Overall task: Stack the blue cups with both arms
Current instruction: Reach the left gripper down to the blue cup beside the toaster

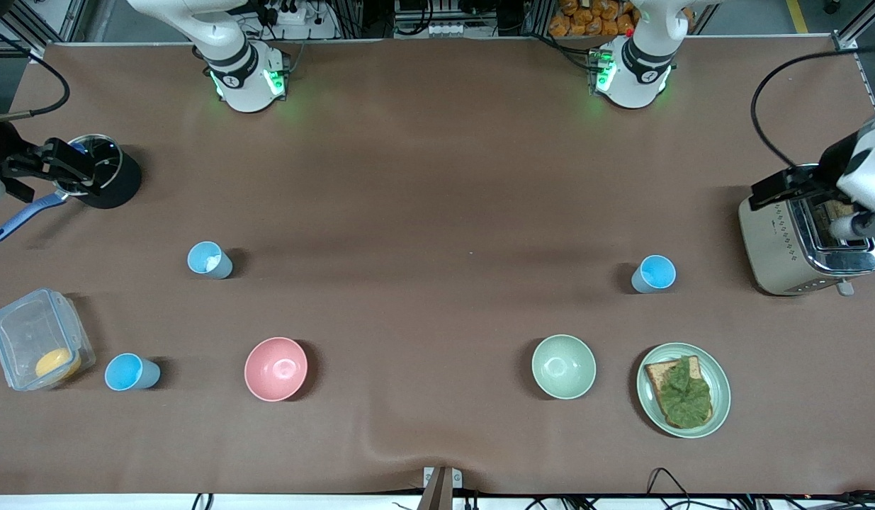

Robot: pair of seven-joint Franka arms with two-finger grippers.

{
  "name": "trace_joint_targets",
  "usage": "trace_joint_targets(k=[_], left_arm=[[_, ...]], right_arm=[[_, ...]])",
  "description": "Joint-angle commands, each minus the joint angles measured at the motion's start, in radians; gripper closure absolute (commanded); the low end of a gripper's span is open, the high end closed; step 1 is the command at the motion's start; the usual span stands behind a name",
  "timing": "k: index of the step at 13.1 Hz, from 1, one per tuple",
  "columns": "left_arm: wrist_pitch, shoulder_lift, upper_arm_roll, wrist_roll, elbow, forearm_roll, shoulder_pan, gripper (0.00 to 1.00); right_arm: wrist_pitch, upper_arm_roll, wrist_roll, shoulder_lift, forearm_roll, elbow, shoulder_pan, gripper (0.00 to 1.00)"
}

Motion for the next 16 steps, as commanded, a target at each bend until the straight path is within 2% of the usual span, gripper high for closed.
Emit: trace_joint_targets(k=[1,6,12,14,16], left_arm=[[0.061,0.001,-0.003,0.001,-0.061,-0.012,-0.004,0.00],[0.311,-0.014,-0.009,0.001,-0.289,0.064,0.002,0.00],[0.648,0.026,-0.010,-0.002,-0.520,0.071,0.003,0.00],[0.731,0.041,-0.010,-0.004,-0.578,0.071,0.009,0.00],[0.768,0.084,-0.010,-0.004,-0.584,0.071,0.011,0.00]], right_arm=[[0.001,-0.003,0.019,0.000,-0.017,0.001,0.006,0.00],[0.001,-0.003,0.019,0.000,-0.017,0.001,0.005,0.00],[0.001,-0.003,0.019,0.000,-0.017,0.001,0.005,0.00],[0.001,-0.003,0.019,0.000,-0.017,0.001,0.006,0.00],[0.001,-0.003,0.019,0.000,-0.017,0.001,0.005,0.00]])
